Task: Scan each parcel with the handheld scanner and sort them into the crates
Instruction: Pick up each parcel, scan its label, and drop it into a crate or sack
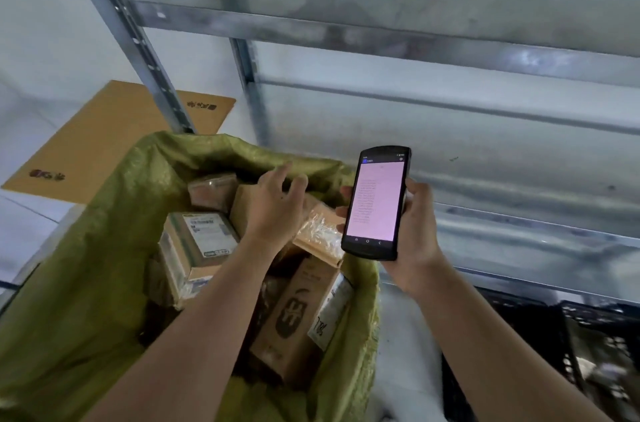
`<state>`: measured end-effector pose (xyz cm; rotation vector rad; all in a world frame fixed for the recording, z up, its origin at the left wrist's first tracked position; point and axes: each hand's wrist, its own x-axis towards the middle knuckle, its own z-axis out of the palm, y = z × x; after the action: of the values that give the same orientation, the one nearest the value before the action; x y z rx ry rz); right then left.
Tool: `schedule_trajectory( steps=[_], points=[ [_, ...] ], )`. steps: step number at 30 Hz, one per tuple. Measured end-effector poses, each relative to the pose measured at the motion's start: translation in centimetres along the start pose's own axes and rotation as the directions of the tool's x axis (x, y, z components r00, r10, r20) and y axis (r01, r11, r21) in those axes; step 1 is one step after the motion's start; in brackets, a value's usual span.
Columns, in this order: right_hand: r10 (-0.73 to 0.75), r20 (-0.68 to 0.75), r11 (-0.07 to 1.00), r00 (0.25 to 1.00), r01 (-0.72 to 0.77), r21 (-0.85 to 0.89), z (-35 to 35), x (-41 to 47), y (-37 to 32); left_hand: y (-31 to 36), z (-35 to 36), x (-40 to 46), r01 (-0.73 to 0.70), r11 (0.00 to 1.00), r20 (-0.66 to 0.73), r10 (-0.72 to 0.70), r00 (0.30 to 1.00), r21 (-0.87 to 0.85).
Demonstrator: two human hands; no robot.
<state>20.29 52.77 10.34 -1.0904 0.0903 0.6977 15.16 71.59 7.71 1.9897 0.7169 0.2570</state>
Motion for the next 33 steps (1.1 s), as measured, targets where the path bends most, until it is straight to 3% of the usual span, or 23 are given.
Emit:
schedule_trajectory(
  steps=[7,18,27,33],
  points=[
    [-0.101,-0.131,0.992,0.986,0.109,0.059,-3.2,-2.7,-1.2,6.3,3.5,-0.3,-0.107,0.963,0.184,0.155,0.971,-0.247],
    [-0.229,-0.406,0.949,0.885,0.295,0.109,-16.5,-14.8,-4.6,14.6,16.9,-10.7,-0.146,0.954,0.439,0.252,0.862,-0.262],
    [-0.177,-0.554,0.931,0.814,0.321,0.173,-33.6,-30.1,-4.9,19.5,33.0,-27.1,-0.026,0.974,0.596,0.159,0.787,-0.225],
    [-0.176,-0.652,0.919,0.738,0.36,0.159,-45.7,-39.8,-4.8,22.4,44.1,-38.6,0.062,0.981,0.718,0.09,0.69,-0.183]
  ],
)
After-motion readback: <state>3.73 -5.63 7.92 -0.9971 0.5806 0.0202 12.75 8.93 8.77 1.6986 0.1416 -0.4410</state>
